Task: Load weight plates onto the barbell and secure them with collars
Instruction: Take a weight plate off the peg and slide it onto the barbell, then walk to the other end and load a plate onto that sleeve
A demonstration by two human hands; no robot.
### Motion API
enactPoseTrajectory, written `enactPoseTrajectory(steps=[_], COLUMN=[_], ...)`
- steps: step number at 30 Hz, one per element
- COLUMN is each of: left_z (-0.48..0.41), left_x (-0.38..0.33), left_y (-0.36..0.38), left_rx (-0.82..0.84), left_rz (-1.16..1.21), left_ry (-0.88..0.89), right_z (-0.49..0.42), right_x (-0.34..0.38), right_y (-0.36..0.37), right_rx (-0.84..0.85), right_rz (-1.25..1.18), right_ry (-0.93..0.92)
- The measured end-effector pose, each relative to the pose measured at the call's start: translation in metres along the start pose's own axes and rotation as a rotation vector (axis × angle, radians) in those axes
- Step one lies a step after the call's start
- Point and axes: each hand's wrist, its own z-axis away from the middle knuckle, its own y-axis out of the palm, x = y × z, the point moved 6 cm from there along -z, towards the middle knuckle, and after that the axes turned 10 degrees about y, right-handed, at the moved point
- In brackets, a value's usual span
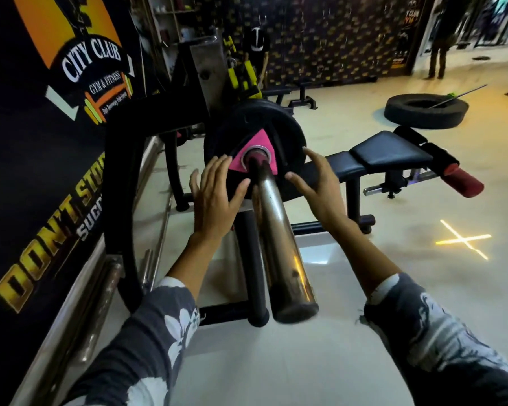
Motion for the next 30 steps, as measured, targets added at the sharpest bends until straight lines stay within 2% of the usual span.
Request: enactPoseTrajectory(steps=[7, 12, 15, 18, 23, 27, 30], left_z=[0.087, 0.127, 0.141, 0.153, 0.179, 0.206, 0.224], left_x=[-0.086, -0.154, -0.187, -0.207, -0.230, -0.238, -0.249], left_y=[-0.071, -0.126, -0.145, -0.140, -0.099, -0.042, 0.003], left_rx=[0.008, -0.096, -0.087, 0.023, 0.190, 0.424, 0.589], left_rz=[0.076, 0.131, 0.176, 0.255, 0.406, 0.466, 0.471], left_ry=[-0.040, 0.053, 0.102, 0.063, -0.074, -0.138, -0.118], right_z=[0.124, 0.198, 0.230, 0.252, 0.282, 0.296, 0.305], right_x=[0.030, 0.053, 0.060, 0.052, 0.001, -0.050, -0.085], right_y=[-0.031, -0.066, -0.089, -0.103, -0.110, -0.117, -0.128], right_rx=[0.116, 0.155, 0.105, 0.074, 0.106, 0.150, 0.161], right_rz=[0.090, 0.123, 0.112, 0.110, 0.272, 0.391, 0.516], right_ry=[-0.103, -0.153, -0.149, -0.068, 0.127, 0.274, 0.358])
